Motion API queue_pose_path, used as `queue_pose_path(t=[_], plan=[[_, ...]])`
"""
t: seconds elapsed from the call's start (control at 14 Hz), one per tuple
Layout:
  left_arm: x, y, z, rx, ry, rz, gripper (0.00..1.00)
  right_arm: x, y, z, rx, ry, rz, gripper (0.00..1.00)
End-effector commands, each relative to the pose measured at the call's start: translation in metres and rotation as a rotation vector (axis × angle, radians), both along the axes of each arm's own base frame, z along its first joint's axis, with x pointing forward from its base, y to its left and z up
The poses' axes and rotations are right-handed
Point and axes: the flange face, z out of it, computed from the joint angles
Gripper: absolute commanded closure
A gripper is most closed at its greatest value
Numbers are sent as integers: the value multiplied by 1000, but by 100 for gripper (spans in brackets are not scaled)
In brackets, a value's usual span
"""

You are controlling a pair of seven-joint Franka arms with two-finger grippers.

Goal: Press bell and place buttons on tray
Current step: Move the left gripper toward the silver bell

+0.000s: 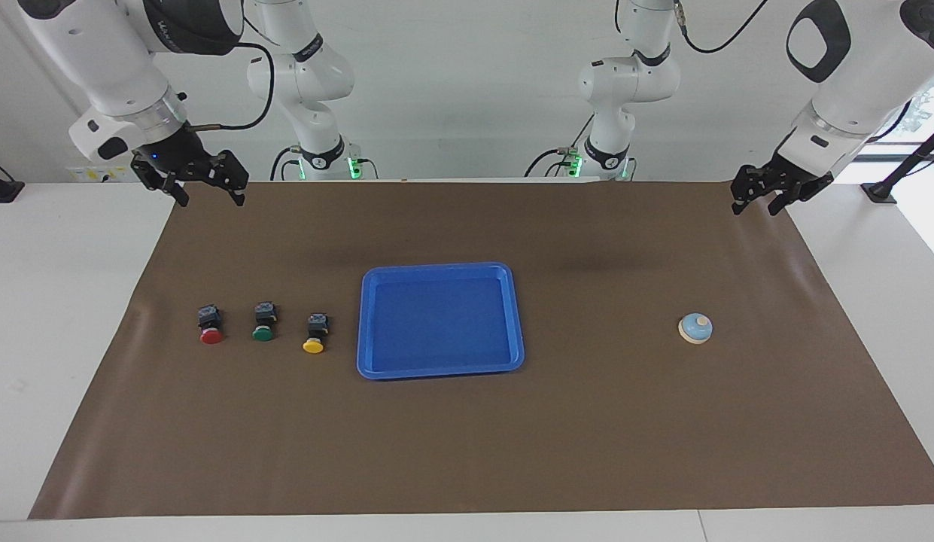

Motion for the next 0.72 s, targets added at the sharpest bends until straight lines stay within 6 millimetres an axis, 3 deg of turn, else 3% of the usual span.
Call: queue_pose_path(t=[0.0, 0.21, 0.64], plan=[[15, 12, -46, 14, -5, 22, 100, -1, 0, 0, 9, 5, -7, 0], [37, 10, -92, 18, 7, 2, 100, -1, 0, 0, 9, 5, -7, 0], [61, -15, -141, 22, -10, -46, 100, -1, 0, 0, 9, 5, -5, 0]])
